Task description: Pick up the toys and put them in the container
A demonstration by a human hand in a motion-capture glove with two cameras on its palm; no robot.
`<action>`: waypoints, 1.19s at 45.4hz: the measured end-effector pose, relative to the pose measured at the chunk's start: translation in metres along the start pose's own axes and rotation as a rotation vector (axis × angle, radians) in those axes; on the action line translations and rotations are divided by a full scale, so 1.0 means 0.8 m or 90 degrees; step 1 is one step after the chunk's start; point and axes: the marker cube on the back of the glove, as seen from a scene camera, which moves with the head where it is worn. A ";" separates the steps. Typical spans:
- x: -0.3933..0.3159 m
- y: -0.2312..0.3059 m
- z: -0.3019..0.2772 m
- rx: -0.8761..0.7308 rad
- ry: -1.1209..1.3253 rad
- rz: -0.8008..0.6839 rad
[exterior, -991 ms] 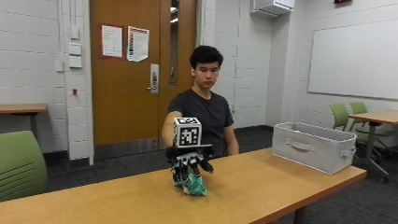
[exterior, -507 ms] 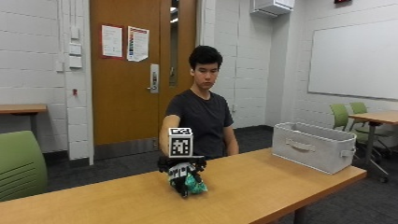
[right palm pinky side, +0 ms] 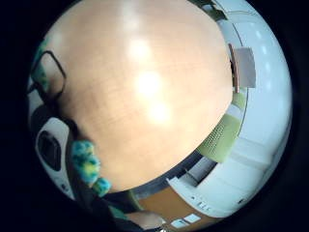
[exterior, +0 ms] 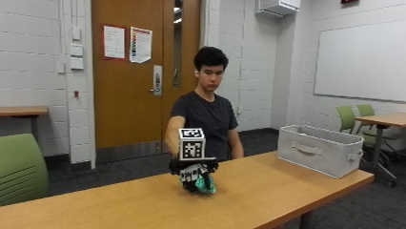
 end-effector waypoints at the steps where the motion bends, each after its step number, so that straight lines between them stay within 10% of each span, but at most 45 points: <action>1: -0.003 0.000 -0.001 -0.002 -0.005 0.001; 24: -0.147 0.042 -0.167 0.032 -0.064 -0.078; 54: -0.549 0.179 -0.330 0.149 -0.017 -0.280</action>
